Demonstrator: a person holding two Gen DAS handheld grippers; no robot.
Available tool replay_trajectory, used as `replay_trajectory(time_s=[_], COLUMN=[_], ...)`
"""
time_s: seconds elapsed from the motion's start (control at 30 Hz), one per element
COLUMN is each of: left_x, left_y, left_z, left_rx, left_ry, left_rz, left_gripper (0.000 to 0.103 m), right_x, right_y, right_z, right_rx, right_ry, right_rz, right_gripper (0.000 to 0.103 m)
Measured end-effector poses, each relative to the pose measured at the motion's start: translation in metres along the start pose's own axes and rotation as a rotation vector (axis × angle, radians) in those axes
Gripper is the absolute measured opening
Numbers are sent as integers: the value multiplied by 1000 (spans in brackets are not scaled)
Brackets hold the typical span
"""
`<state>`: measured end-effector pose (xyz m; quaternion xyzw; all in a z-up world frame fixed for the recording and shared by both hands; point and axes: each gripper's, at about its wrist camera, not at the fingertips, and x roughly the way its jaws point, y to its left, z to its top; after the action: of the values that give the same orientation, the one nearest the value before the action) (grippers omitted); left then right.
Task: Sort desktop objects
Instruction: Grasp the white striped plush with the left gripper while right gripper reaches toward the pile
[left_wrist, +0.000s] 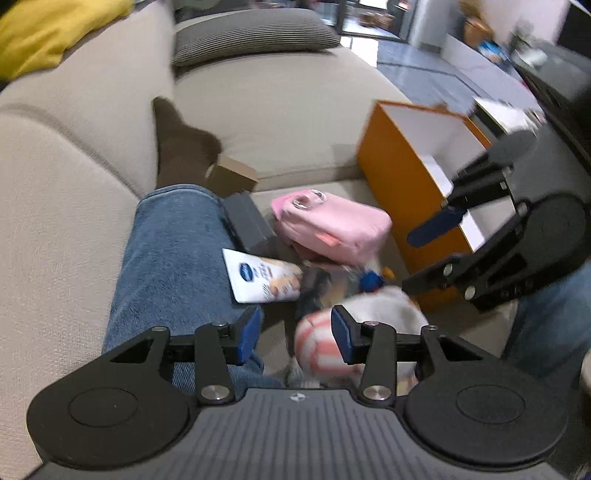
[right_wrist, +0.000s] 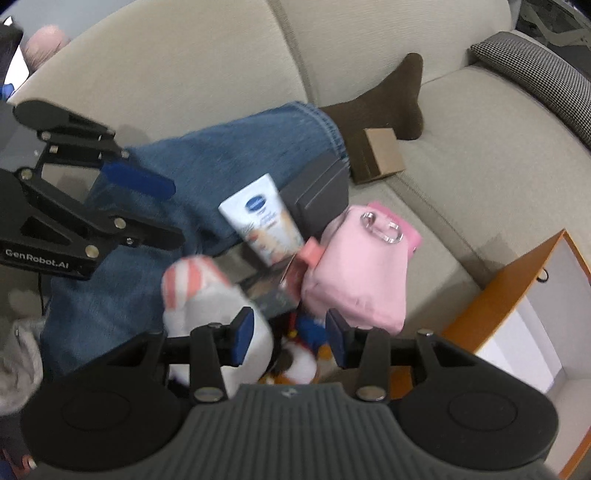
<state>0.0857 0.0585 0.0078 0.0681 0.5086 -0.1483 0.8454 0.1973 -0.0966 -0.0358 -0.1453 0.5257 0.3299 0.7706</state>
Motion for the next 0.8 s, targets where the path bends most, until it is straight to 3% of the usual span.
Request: replay_trajectory(time_s=[0.37, 0.67, 0.8], left_x=[-1, 26, 43], left_y=[-61, -96, -104], left_z=[-33, -58, -67], left_rx=[532, 1049, 1195], left_ry=[9, 45, 75], left_rz=[76, 143, 160], left_gripper=[58, 68, 68], right_x=[-2, 16, 23], right_y=[26, 46, 48], right_z=[-51, -58, -53], right_rx=[-42, -141, -163], right_ry=[98, 155, 147], right_rz=[10, 6, 9], right_gripper=[45, 45, 44])
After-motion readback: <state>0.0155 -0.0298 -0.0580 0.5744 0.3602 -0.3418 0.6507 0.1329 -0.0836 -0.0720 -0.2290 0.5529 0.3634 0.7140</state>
